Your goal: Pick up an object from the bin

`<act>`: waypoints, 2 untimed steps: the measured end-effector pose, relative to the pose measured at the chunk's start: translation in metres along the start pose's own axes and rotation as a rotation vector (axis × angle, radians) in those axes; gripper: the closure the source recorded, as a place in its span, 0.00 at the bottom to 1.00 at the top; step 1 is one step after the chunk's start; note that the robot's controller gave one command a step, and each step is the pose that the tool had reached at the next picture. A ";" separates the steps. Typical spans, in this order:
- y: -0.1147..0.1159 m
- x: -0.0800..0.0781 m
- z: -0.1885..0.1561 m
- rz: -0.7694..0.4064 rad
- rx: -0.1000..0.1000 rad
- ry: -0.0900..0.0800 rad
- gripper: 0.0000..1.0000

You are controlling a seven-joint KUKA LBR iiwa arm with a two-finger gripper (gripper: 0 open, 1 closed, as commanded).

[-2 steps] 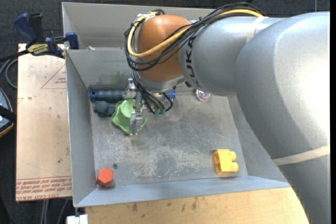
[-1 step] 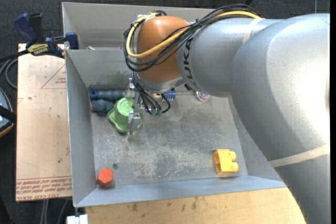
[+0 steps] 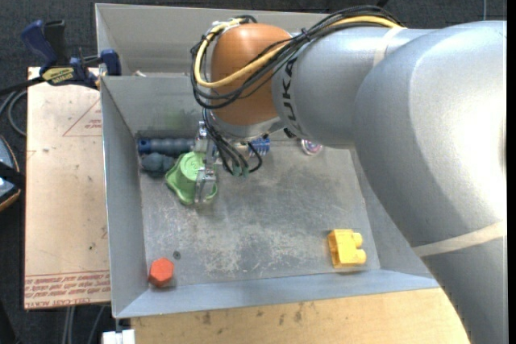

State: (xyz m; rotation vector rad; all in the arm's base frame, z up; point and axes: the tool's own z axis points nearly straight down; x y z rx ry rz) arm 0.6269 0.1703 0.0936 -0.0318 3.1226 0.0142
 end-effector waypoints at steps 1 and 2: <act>0.001 -0.001 -0.019 -0.001 0.006 0.014 1.00; 0.002 -0.005 -0.101 -0.001 0.005 0.008 1.00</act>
Offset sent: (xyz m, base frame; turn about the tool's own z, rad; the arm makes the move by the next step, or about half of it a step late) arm -0.0001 0.0000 0.0180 -0.0001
